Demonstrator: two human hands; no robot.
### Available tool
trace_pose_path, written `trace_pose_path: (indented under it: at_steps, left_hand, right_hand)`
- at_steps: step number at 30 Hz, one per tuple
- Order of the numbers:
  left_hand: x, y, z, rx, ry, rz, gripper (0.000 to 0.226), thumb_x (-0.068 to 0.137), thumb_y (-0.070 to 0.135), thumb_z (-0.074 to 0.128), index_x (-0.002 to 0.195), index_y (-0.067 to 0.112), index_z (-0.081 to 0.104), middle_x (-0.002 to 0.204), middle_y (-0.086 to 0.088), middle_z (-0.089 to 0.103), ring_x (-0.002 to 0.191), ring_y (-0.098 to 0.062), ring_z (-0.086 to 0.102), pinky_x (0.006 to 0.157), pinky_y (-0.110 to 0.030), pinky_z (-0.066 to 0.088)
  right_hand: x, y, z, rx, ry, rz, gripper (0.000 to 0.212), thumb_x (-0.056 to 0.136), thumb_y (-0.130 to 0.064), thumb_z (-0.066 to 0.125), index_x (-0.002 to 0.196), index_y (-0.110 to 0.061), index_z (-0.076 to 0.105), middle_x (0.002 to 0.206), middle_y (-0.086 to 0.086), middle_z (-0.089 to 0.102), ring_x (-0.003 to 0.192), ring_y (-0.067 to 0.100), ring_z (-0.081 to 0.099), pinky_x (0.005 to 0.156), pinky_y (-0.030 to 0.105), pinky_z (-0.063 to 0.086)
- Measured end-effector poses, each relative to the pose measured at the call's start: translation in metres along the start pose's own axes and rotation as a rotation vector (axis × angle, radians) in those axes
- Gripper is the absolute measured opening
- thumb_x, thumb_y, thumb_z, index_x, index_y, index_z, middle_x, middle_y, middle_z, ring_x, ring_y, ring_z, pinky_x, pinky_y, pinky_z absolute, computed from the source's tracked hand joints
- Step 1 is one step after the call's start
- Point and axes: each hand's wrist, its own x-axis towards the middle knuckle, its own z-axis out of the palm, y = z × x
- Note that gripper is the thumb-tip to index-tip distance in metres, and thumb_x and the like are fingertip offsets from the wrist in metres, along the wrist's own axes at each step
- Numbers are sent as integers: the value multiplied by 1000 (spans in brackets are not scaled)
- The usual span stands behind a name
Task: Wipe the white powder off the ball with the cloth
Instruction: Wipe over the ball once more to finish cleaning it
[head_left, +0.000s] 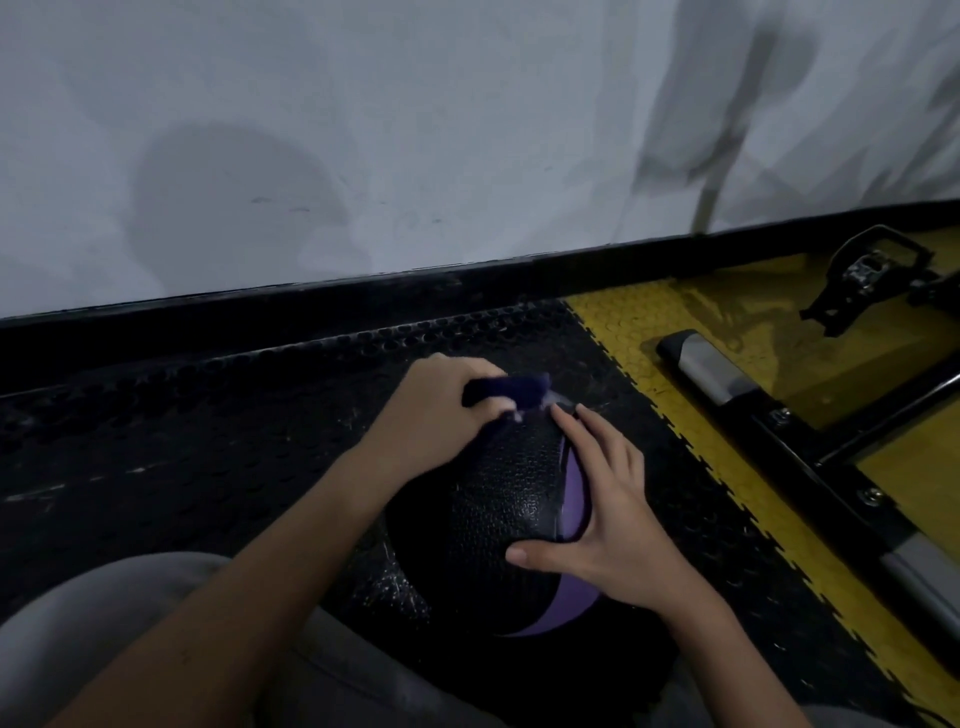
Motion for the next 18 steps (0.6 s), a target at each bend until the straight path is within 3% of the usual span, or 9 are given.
trace_pose_path:
  at_steps: [2, 5, 11, 13, 16, 18]
  left_hand:
    - [9, -14, -4, 21, 55, -135, 15, 85, 18, 65, 98, 18, 72, 86, 4, 67, 81, -7, 56, 62, -10, 30]
    - [9, -26, -5, 3, 103, -259, 17, 86, 17, 63, 101, 17, 72, 93, -2, 70, 80, -6, 52, 63, -9, 28]
    - [-1, 10, 4, -3, -1, 3, 14, 82, 21, 68, 95, 20, 73, 86, 7, 70, 78, -5, 57, 69, -5, 34]
    - [4, 6, 2, -5, -7, -23, 15, 82, 19, 68, 96, 19, 73, 85, 7, 68, 78, -4, 56, 67, -2, 34]
    - [14, -15, -3, 15, 48, -176, 12, 83, 18, 66, 92, 16, 74, 86, -2, 71, 82, -14, 61, 62, -15, 32]
    - [17, -27, -5, -17, 71, -259, 12, 84, 18, 65, 92, 17, 74, 85, -3, 71, 82, -14, 62, 59, -14, 32]
  right_hand:
    - [0, -1, 2, -6, 3, -7, 110, 46, -85, 62, 136, -61, 5, 144, -33, -3, 132, -5, -5, 108, 35, 11]
    - [0, -1, 2, -4, 12, -16, 110, 45, -85, 62, 136, -60, 7, 141, -39, -7, 132, -6, -5, 107, 34, 12]
    - [-1, 2, -1, -10, 6, 6, 111, 45, -80, 66, 137, -59, 6, 139, -38, -3, 132, -4, -2, 107, 34, 12]
    - [-1, 1, -1, 4, 0, 5, 111, 45, -81, 65, 137, -59, 6, 141, -37, -4, 132, -5, -2, 107, 34, 12]
    - [0, -1, 1, 5, 2, -2, 110, 45, -83, 63, 137, -59, 8, 143, -35, -6, 132, -6, -4, 107, 34, 11]
    - [0, -2, 2, 2, 8, -9, 110, 44, -85, 62, 136, -60, 8, 142, -37, -6, 131, -7, -4, 107, 34, 11]
